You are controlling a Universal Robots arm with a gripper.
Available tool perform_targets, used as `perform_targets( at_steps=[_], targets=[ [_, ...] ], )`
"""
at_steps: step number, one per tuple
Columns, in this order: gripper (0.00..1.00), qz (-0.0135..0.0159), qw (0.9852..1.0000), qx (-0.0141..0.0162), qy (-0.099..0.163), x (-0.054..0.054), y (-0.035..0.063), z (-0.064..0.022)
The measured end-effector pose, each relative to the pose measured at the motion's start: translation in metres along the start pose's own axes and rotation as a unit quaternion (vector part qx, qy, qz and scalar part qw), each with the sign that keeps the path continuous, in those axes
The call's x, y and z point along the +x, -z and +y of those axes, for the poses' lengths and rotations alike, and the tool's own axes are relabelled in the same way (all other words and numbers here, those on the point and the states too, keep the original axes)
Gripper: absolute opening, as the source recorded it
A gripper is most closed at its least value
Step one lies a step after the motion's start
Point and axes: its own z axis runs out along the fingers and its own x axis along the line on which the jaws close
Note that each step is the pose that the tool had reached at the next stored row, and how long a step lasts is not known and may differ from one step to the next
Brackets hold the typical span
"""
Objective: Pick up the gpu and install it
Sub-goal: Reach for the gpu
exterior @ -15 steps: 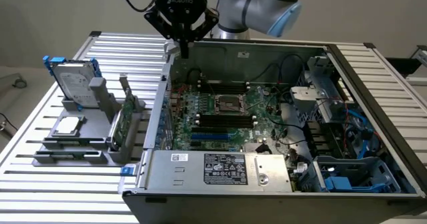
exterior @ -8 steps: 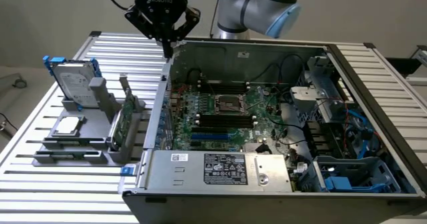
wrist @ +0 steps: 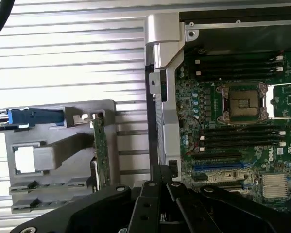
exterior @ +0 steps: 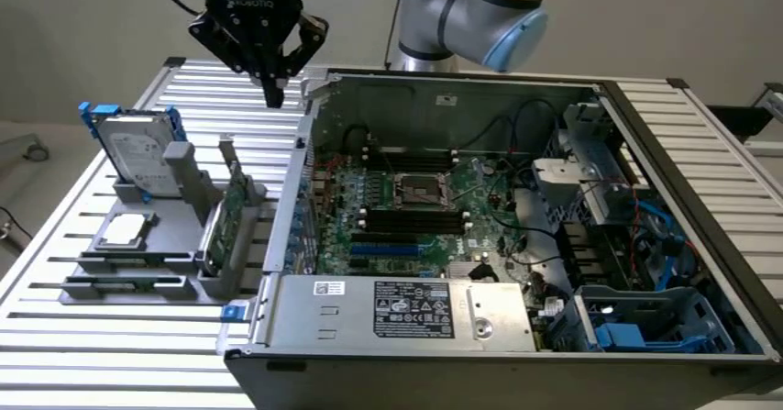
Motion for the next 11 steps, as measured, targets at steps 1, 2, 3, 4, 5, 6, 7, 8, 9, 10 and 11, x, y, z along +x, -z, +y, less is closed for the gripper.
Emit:
perform_targets(
  at_steps=[1, 2, 3, 4, 5, 6, 7, 8, 9, 10, 11],
  targets=[
    [0.11, 0.0002, 1.0000, 0.0001, 0.000, 0.005, -0.0009, -0.0003],
    [0.11, 0.0003, 1.0000, 0.0002, 0.000, 0.009, -0.0019, -0.0007],
    [0.11, 0.0005, 1.0000, 0.0003, 0.000, 0.014, -0.0029, -0.0011],
    [0.11, 0.0007, 1.0000, 0.0005, 0.000, 0.018, -0.0039, -0.0015],
    [0.11, 0.0008, 1.0000, 0.0006, 0.000, 0.023, -0.0049, -0.0018],
    [0.11, 0.0009, 1.0000, 0.0008, 0.000, 0.027, -0.0059, -0.0022],
    [0.11, 0.0011, 1.0000, 0.0009, 0.000, 0.032, -0.0070, -0.0026],
    [0.11, 0.0012, 1.0000, 0.0011, 0.000, 0.037, -0.0081, -0.0030],
    [0.11, 0.0013, 1.0000, 0.0012, 0.000, 0.041, -0.0091, -0.0034],
    [0.11, 0.0014, 1.0000, 0.0013, 0.000, 0.046, -0.0102, -0.0037],
    [0.11, 0.0015, 1.0000, 0.0014, 0.000, 0.050, -0.0113, -0.0041]
  ],
)
